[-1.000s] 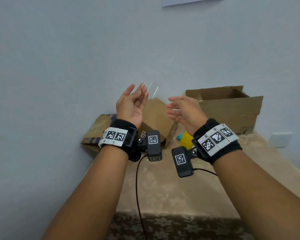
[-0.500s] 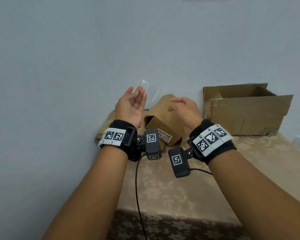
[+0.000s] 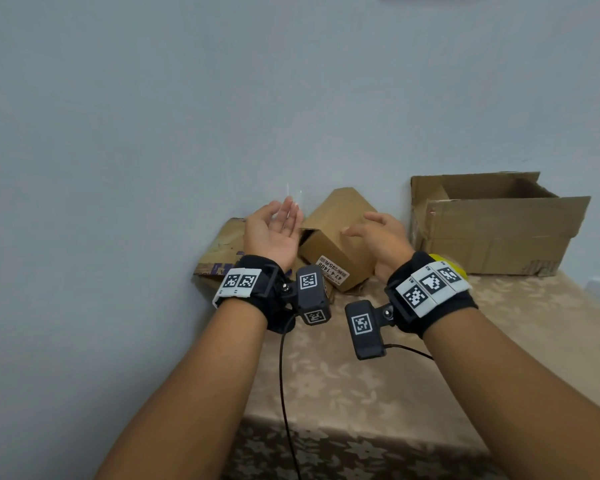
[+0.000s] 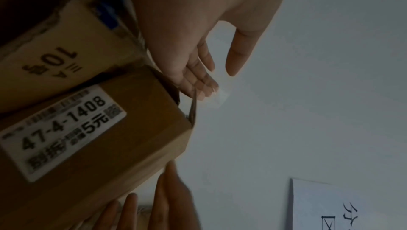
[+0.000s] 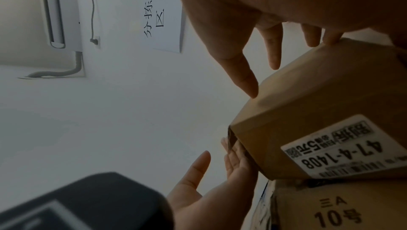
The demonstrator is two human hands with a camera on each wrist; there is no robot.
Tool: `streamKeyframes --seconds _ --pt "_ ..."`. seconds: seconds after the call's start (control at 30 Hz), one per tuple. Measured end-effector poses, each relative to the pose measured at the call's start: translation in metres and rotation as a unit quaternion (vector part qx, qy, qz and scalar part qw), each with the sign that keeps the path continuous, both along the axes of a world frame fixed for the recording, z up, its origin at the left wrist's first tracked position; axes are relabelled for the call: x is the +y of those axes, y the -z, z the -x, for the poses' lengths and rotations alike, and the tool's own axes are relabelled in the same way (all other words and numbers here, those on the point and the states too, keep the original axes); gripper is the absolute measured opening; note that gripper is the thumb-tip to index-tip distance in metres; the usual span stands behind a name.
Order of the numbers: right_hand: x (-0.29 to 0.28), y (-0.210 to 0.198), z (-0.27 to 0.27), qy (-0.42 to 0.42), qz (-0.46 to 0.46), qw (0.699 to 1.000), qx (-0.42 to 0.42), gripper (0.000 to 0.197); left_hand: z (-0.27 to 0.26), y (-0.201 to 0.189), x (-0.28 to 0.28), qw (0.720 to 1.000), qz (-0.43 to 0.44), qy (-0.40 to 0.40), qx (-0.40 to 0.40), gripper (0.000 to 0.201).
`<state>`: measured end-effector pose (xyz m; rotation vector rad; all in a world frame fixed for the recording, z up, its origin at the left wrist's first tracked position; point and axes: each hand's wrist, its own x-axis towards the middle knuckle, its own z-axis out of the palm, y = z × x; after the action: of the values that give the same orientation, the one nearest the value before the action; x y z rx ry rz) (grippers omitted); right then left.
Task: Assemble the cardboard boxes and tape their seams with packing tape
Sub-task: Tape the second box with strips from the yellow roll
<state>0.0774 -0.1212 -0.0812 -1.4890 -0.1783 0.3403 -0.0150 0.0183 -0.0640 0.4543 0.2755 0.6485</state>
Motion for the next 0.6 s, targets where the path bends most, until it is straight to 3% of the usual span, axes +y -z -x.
streamKeyframes --seconds 0.1,0.27,0.37,0.5,0.6 --pt "-0.003 0.002 -0.004 0.003 -0.018 1.000 0.009 0.052 -0.003 0.001 -0.008 1.000 0.002 0.025 -0.001 0.018" --pt "-0.006 -0.002 -0.004 0.010 -0.022 0.999 0.034 0.024 -0.004 -0.004 -0.015 0.998 0.011 0.063 -0.020 0.039" --pt "-0.007 -0.002 -0.005 0.002 -0.010 1.000 -0.006 0.039 -0.004 -0.006 -0.022 0.996 0.011 0.088 -0.028 0.038" --pt "-0.006 0.002 -0.003 0.006 -0.003 0.995 -0.095 0.073 -0.005 -0.009 -0.030 0.993 0.008 0.114 -0.037 0.035" --pt "-0.003 0.007 -0.009 -0.003 0.007 0.991 -0.131 0.075 -0.004 -0.013 -0.032 0.991 0.015 0.126 -0.052 0.034"
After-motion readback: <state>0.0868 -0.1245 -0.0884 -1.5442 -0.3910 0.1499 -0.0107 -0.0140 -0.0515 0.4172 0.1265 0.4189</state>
